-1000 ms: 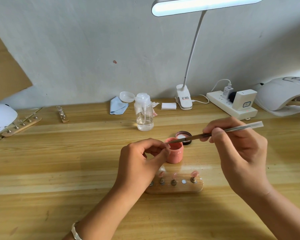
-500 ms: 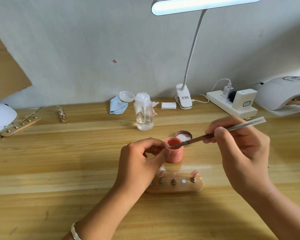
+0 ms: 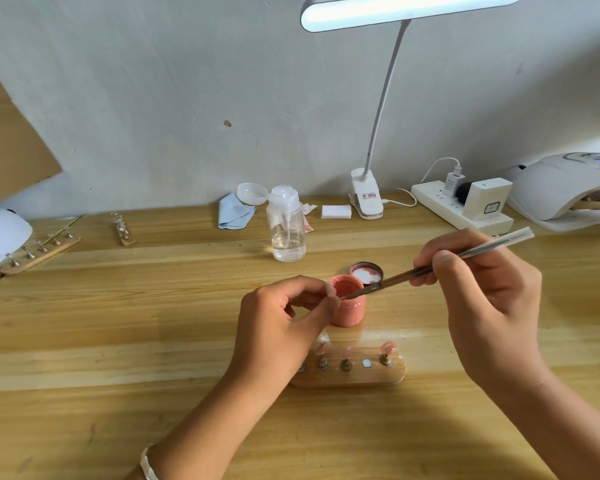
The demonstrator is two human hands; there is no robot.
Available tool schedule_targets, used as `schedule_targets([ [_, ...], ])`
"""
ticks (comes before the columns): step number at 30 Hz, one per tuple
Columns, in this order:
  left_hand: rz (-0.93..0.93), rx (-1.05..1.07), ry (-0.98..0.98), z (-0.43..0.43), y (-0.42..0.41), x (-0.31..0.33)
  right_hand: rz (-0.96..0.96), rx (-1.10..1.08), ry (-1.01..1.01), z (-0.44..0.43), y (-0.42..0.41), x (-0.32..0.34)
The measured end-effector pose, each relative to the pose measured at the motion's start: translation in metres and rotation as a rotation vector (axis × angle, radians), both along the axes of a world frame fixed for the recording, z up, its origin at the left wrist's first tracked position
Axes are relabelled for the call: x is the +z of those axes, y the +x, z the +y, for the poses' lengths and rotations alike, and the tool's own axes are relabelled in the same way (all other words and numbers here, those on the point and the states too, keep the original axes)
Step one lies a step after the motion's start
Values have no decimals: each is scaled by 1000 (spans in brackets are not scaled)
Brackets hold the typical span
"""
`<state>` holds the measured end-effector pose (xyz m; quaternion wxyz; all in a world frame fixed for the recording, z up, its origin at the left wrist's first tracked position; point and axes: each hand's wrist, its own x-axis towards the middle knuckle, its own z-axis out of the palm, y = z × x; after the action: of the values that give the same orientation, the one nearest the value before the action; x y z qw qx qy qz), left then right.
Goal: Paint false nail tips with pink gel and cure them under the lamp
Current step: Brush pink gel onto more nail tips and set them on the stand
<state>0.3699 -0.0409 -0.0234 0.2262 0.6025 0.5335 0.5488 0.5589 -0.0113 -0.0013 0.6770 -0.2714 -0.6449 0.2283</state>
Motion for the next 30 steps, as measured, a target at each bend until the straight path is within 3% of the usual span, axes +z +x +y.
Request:
schedule_targets([
  [11, 10, -4, 6, 0, 0, 0, 12, 40, -16, 1, -1, 0],
  [16, 2, -15, 19, 0, 0, 0, 130, 32, -37, 5, 3, 2],
  [20, 1, -167, -35, -2, 2, 2, 225, 16, -84, 9, 4, 4],
  [26, 330, -275, -10, 0, 3, -4, 252, -8, -109, 11, 5, 4],
  [30, 407, -254, 24, -2, 7, -4, 257, -8, -111, 11, 4, 4],
])
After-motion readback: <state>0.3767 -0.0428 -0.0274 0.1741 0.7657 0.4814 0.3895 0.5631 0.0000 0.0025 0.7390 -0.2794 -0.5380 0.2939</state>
